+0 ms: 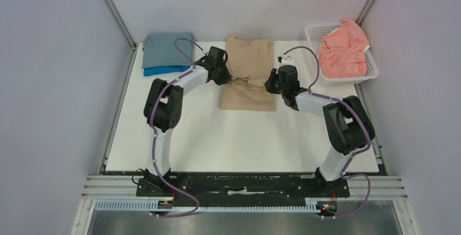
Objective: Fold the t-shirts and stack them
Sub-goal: Fold the folded rectangular tshirt in 1/3 of the way
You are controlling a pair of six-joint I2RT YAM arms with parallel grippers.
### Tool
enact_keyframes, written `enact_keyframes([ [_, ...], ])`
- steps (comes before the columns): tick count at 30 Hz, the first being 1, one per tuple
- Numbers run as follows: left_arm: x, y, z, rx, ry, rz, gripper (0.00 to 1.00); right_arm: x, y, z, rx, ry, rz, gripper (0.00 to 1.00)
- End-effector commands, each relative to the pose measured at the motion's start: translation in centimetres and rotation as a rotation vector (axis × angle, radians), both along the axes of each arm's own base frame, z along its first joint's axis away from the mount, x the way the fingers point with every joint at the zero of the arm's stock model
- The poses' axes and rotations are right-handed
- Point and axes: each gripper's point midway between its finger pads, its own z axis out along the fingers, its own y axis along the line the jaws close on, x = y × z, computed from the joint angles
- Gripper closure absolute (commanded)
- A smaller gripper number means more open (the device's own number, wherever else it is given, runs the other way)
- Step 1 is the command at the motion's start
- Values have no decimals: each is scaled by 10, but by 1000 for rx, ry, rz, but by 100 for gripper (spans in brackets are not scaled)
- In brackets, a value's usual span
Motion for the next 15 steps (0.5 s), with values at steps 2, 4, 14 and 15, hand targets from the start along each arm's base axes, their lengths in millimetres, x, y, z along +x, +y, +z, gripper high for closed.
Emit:
enact_keyframes([
  [2, 26, 3, 22, -16, -65, -39, 42, 46, 0, 30, 63, -97, -6, 61],
  [4, 29, 5, 36, -43, -74, -66, 28, 52, 1, 41, 82, -111, 27, 33],
  [14, -41, 33, 62, -44, -96, -98, 18, -26, -12, 39, 128, -105, 70, 2],
  [15, -52, 32, 62, -63, -85, -109, 18, -37, -13, 34, 139, -90, 76, 2],
])
